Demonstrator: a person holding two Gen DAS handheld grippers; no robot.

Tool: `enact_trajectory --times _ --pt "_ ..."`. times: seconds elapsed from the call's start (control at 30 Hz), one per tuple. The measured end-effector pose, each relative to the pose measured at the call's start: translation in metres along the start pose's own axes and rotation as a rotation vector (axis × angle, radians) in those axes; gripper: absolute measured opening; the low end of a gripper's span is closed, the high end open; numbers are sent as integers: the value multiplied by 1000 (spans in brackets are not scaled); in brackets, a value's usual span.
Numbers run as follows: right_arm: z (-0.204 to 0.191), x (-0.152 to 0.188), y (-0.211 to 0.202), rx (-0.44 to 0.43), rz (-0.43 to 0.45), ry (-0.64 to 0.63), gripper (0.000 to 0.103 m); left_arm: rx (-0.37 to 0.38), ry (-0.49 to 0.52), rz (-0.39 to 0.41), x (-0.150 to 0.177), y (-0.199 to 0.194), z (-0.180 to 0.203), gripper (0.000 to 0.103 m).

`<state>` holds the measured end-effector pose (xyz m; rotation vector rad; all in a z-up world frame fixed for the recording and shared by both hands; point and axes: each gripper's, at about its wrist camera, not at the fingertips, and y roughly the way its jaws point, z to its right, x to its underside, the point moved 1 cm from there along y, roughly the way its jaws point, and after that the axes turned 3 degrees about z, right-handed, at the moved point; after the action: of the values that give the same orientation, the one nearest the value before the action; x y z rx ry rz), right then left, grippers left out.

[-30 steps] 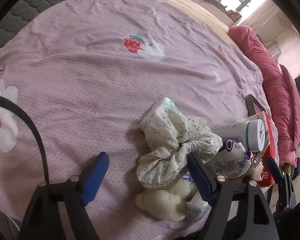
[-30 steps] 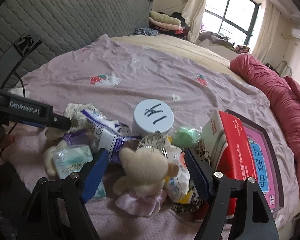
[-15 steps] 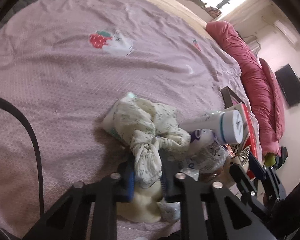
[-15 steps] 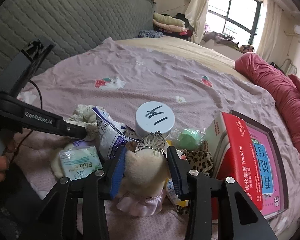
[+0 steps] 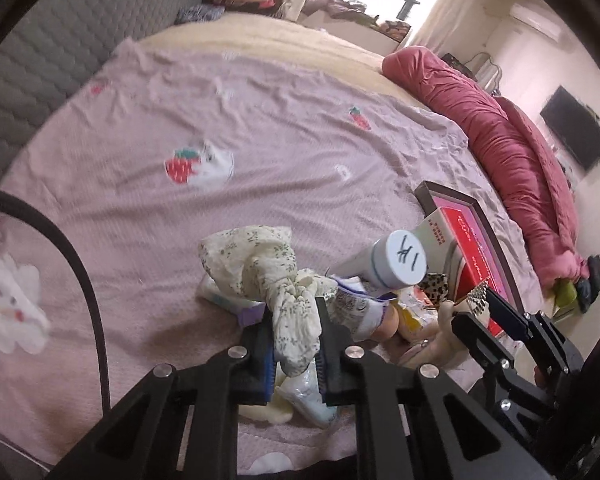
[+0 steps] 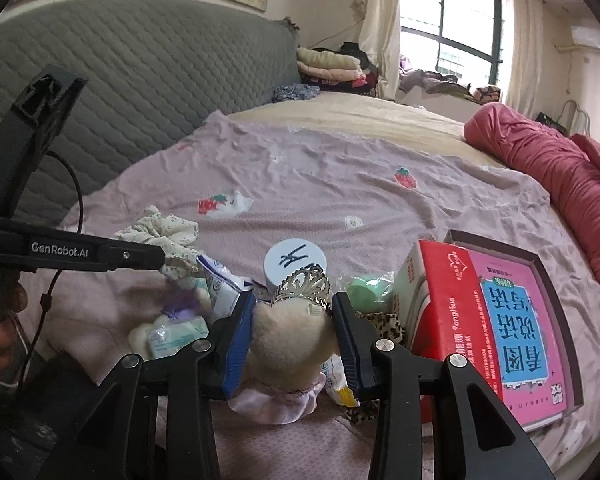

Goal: Organize soft objects
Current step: 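Carry the scrunchie and teddy bear with both grippers over the pink tray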

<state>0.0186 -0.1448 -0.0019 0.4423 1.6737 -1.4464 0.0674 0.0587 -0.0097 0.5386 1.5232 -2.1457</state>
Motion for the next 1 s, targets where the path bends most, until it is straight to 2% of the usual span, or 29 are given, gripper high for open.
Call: enact_trajectory --times 0.27,0.63,1.0 --pt "18 -11 -29 -2 63 74 41 -59 98 51 -4 -31 32 16" --pt "53 -28 -67 15 148 168 41 -92 202 106 -21 -64 86 16" --pt "111 -29 -104 85 224 266 41 -111 332 144 -35 -77 157 16"
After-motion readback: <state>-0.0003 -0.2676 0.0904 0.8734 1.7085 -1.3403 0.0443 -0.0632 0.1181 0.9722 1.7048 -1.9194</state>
